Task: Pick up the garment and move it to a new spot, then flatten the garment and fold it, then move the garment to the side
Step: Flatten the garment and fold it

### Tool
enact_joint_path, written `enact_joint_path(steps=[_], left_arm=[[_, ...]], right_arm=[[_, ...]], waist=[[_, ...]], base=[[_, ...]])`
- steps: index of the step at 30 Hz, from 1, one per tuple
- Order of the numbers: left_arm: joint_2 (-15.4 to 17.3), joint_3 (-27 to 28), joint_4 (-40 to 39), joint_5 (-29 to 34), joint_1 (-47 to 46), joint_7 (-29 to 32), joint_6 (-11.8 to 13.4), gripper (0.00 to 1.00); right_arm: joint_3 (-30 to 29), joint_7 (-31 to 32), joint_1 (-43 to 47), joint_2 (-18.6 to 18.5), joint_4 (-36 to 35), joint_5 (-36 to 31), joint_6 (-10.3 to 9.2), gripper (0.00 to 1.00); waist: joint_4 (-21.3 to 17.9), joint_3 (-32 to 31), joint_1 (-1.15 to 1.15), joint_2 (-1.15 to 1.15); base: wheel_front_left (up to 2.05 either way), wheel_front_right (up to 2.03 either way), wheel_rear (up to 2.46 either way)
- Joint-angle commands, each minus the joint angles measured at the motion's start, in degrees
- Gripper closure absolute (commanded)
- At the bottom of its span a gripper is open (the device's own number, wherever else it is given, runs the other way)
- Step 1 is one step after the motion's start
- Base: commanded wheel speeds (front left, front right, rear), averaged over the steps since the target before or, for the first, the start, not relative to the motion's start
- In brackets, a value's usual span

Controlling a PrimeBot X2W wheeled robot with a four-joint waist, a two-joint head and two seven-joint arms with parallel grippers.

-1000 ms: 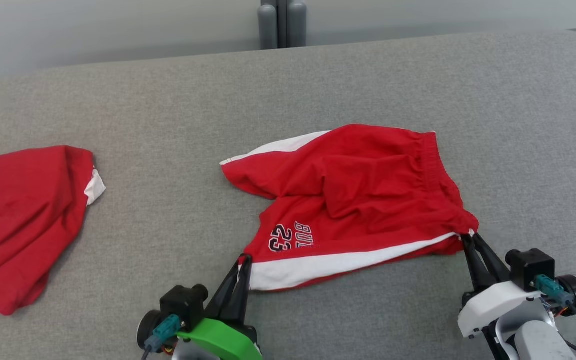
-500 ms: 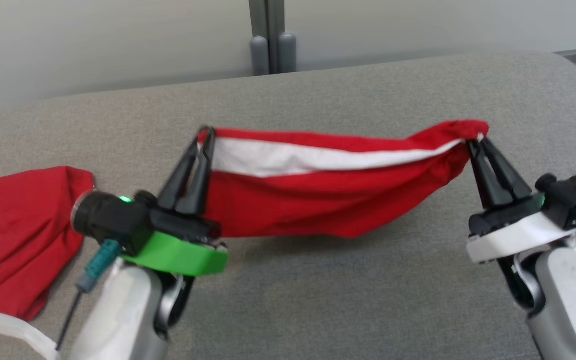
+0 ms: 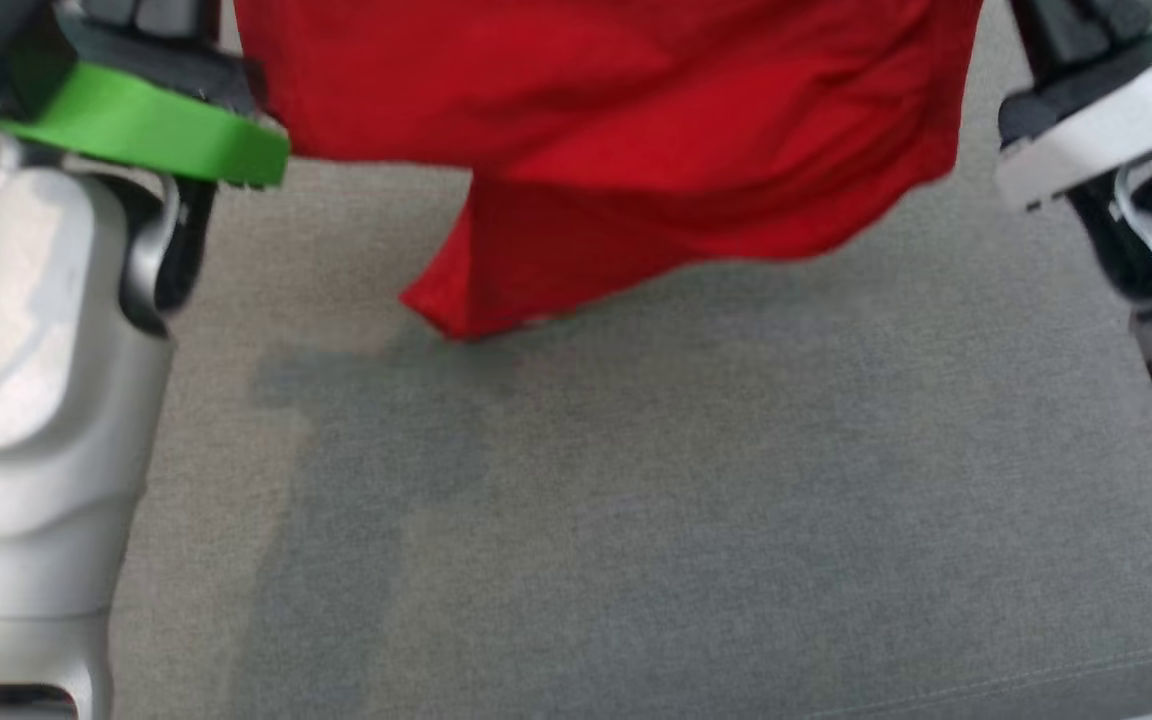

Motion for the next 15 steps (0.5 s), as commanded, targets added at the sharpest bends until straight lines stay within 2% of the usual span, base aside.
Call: enact_joint_path(steps=[1,4,7,11,13,15], left_arm=[[0.4,0.7,1.5,1.1,-3.8,-0.9,-0.1,1.0],[-0.4,2.3,3.1,3.3,-9.9,-1.8,0.2,1.0],[-2.1,5.7,-0.3,5.0,-10.2,-1.8,0.4,1.0],[-4.4,7.5,-3.5,6.5,-1.2,-1.8,0.1,1.0],[-6.2,8.4,-4.4,6.6,5.8,-1.8,0.0,1.0],[-7.5,8.7,-2.7,6.3,14.5,-1.7,0.0,1.0]], right_arm=[[-0.1,-2.3,-3.9,0.0,1.8,-1.4,-0.08,1.0],[-0.8,-7.4,-11.3,1.0,6.9,-3.8,-0.09,1.0],[-2.0,-9.4,-14.1,2.2,10.3,-5.0,-0.1,1.0],[-0.3,-9.9,-9.0,3.5,13.8,-5.3,-0.1,1.0],[1.5,-10.0,-4.7,3.9,14.7,-3.9,-0.1,1.0],[3.7,-10.0,0.6,3.7,16.2,-2.9,-0.1,0.95]], waist=[[-0.5,7.0,0.0,0.0],[-0.5,9.2,0.0,0.0],[-0.1,9.5,0.0,0.0],[0.2,8.1,0.0,0.0],[0.4,7.1,0.0,0.0],[0.5,6.3,0.0,0.0]], base=[[0.0,0.0,0.0],[0.0,0.0,0.0],[0.0,0.0,0.0],[0.0,0.0,0.0],[0.0,0.0,0.0],[0.0,0.0,0.0]])
